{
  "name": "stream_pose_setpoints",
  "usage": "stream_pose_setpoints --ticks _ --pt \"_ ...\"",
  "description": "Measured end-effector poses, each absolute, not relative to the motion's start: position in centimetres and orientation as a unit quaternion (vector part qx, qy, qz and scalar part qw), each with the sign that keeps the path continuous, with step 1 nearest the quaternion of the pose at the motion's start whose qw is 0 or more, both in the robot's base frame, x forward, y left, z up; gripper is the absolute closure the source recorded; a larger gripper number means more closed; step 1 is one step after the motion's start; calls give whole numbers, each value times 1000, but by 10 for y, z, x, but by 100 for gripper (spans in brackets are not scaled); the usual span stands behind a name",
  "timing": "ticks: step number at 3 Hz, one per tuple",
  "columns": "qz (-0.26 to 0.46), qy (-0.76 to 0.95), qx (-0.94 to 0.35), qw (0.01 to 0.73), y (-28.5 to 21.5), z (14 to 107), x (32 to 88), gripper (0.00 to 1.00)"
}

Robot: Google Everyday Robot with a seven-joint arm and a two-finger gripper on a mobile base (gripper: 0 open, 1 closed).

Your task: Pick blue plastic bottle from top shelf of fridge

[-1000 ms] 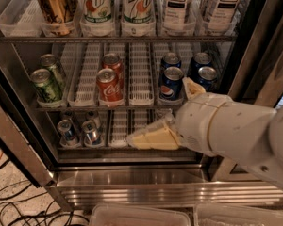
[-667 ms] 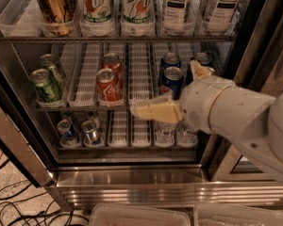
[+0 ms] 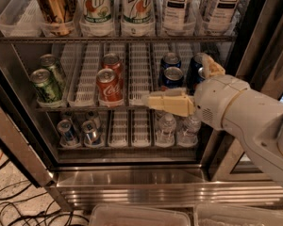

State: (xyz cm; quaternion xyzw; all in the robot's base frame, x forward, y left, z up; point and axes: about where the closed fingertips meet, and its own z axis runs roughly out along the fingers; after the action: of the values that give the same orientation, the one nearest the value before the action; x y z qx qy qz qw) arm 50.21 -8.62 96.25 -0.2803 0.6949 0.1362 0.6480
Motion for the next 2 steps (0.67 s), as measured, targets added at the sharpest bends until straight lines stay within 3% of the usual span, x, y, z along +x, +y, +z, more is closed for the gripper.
stream_pose_setpoints --ticks 2 --pt "141 686 -302 647 -86 964 506 0"
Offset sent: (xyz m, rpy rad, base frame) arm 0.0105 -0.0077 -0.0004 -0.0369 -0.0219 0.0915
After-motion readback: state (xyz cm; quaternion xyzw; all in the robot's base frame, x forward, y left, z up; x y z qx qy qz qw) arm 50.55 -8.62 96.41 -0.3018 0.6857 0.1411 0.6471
